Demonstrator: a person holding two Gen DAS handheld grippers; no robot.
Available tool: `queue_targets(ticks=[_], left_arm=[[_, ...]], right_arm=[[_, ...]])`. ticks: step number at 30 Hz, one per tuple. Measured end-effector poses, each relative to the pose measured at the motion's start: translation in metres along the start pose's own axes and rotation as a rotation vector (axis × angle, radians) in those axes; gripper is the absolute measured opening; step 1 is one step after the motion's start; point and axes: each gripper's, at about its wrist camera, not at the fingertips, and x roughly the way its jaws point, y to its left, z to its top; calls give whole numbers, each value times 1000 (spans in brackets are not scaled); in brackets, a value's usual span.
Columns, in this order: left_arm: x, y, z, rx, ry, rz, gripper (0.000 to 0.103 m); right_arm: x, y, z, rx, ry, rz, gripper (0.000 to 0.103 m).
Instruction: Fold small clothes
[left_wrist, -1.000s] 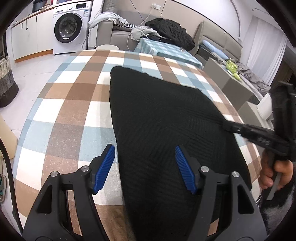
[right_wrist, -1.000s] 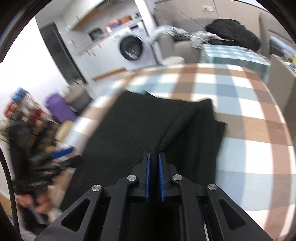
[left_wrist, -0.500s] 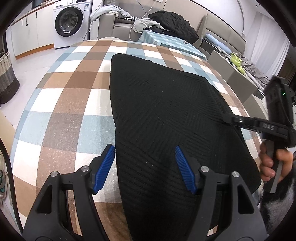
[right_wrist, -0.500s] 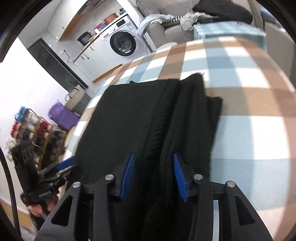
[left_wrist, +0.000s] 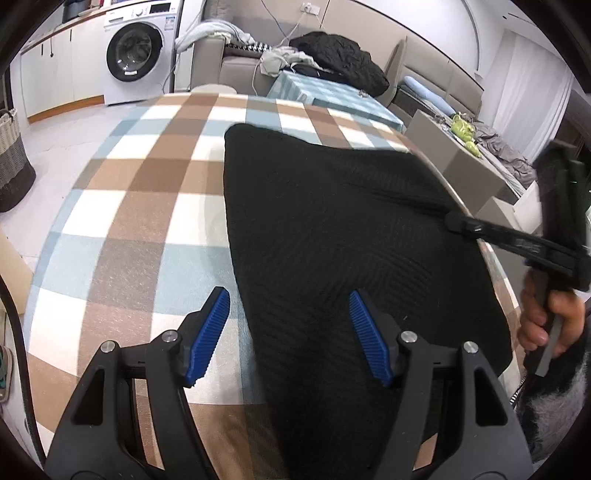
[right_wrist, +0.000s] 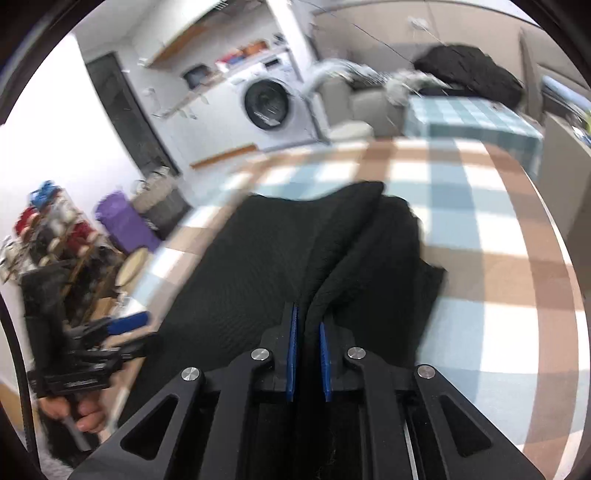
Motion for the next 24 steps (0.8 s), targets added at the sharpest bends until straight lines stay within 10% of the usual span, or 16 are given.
queue_targets(ticks=[14, 24], left_arm=[[-3, 11, -21, -26, 56, -20, 65], [-25, 3, -59, 47, 105, -52, 65]], right_arm=[[-47, -24, -82, 217, 70, 230, 41], [-72, 1, -112, 93, 23, 135, 12]])
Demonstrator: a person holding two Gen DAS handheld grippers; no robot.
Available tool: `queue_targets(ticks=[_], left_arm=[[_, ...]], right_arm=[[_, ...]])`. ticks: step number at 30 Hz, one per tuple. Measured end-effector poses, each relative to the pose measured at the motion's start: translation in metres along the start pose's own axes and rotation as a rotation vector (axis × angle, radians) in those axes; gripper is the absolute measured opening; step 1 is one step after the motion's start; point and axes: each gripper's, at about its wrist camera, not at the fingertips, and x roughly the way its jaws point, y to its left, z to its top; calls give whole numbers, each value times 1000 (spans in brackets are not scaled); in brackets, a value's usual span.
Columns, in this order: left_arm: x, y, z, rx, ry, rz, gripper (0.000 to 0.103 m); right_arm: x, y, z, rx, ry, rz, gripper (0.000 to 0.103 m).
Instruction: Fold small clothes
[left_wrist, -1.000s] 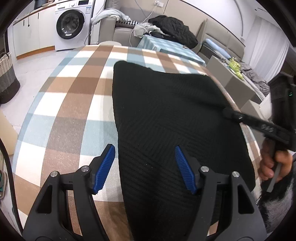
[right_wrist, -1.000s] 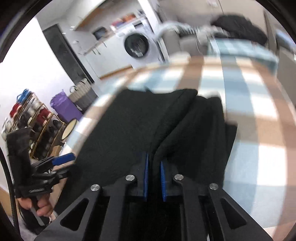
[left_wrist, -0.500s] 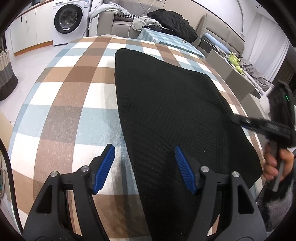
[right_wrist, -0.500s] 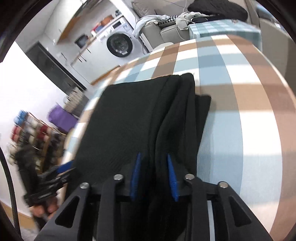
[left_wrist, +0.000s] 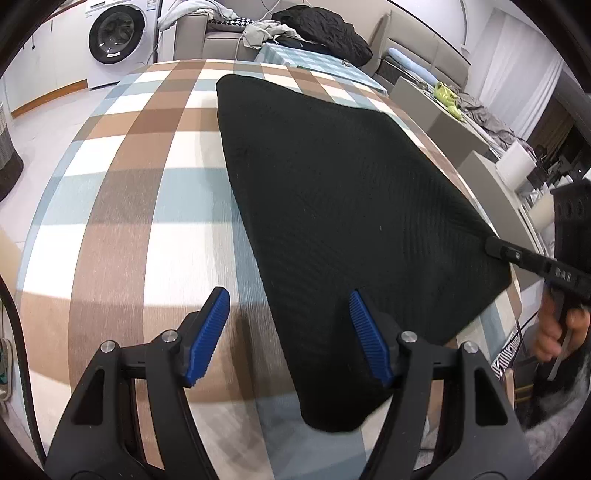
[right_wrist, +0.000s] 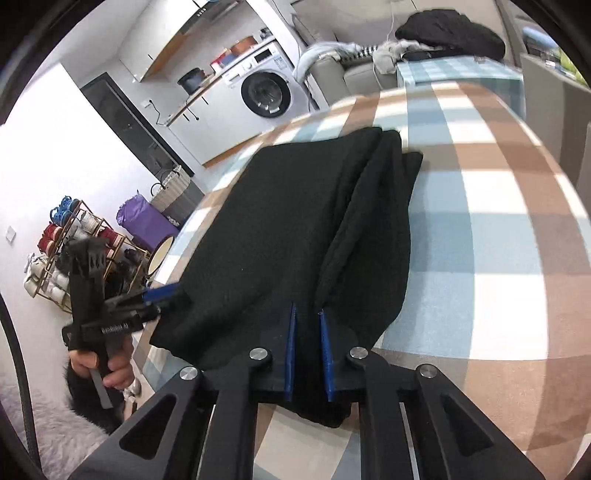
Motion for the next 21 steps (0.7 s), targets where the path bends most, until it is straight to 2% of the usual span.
queue_targets(ticks=[2, 4, 7, 9, 11, 12, 15, 19, 21], left_arm=[[-3, 0, -8, 10, 4, 9, 65], [-5, 0, -17, 25, 15, 22, 65], [-7, 2, -27, 53, 40, 65, 65], [-11, 3, -30, 63, 39, 71, 66], [-14, 4, -30, 64, 38, 81, 66], [-15, 4, -29, 60, 38, 81, 66], [-16, 9, -25, 21, 26, 46, 66], [-2, 10, -12, -55, 10, 14, 66], [4, 8, -8, -76, 7, 7, 60]], right_arm=[[11, -8, -5, 10, 54, -67, 12], [12, -11, -7, 10, 62, -73, 12], [11, -6, -7, -36, 85, -93, 18], [8, -7, -8, -36, 89, -90, 25], [6, -11, -7, -21, 82, -96, 40], [4, -13, -6, -8, 75, -93, 43], [2, -19, -4, 28, 52, -80, 44], [16, -20, -1, 47, 63, -84, 44], [20, -19, 1, 48, 59, -85, 44]])
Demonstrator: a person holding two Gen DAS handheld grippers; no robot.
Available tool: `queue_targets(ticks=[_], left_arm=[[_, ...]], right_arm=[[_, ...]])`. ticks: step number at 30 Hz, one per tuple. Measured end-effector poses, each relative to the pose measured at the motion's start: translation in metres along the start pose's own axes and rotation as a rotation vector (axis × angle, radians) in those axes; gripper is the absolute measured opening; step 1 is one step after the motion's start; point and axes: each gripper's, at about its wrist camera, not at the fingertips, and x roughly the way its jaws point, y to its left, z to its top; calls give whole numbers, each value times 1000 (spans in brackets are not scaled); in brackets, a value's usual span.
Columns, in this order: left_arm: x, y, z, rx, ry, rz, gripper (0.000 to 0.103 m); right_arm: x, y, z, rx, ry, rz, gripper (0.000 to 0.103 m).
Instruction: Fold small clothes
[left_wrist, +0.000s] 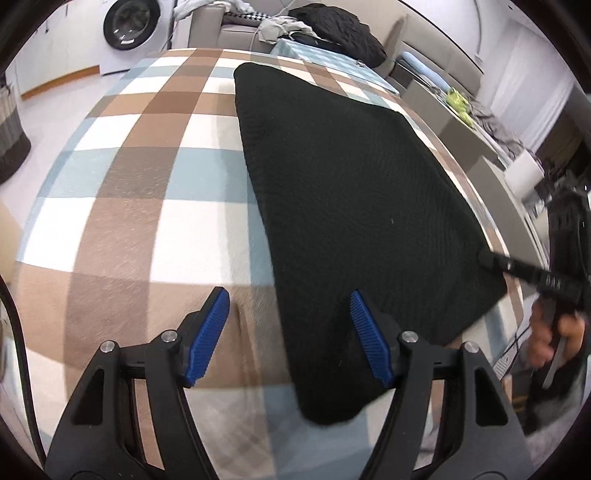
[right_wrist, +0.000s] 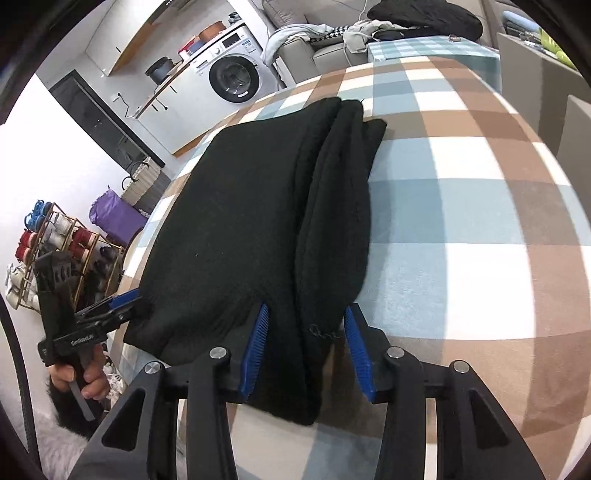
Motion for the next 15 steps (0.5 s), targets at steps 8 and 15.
queue_targets(ticks=[8, 15], left_arm=[[16, -15, 10, 35, -23, -14, 18], [35, -6, 49, 39, -76, 22, 18]], right_arm=[[8, 13, 1, -50, -16, -22, 28], [30, 13, 29, -28, -83, -39, 27]])
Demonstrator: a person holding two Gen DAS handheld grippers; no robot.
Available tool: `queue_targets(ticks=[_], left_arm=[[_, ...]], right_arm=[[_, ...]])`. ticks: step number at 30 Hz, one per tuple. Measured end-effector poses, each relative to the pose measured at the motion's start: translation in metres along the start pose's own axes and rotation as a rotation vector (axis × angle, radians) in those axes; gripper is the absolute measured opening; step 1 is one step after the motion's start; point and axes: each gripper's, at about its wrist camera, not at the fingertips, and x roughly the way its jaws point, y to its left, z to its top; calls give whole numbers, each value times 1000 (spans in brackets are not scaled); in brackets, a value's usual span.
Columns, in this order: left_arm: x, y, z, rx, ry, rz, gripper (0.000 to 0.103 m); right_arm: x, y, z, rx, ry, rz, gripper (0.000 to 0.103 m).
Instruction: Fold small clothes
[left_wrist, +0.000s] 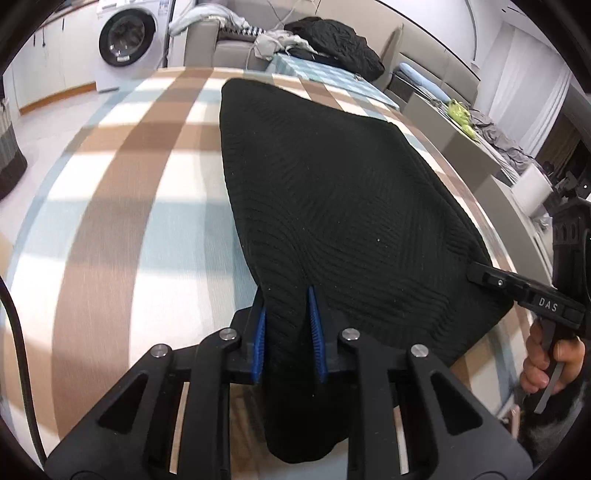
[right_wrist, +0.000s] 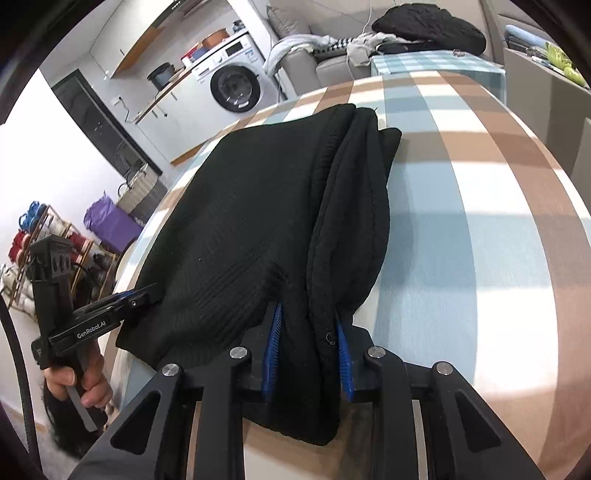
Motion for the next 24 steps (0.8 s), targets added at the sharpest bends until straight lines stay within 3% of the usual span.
queue_targets(ticks=[7, 15, 18, 21, 23, 24], left_arm=[[28, 3, 53, 54, -55, 67, 18], [36, 0, 62, 76, -74, 118, 18], [33, -2, 59, 82, -88, 139, 22], [25, -1, 56, 75, -109, 159, 35], [15, 0, 54, 68, -135, 174, 62], [11, 1, 53, 65, -147, 178, 68]], right_arm=[[32, 1, 44, 9, -67, -69, 27], [34, 3, 51, -31, -90, -100, 30], [28, 6, 49, -45, -106, -119, 39], [23, 7, 50, -66, -133, -136, 46], [16, 10, 49, -80, -146, -144, 66], [12, 12, 49, -97, -159, -140, 71]])
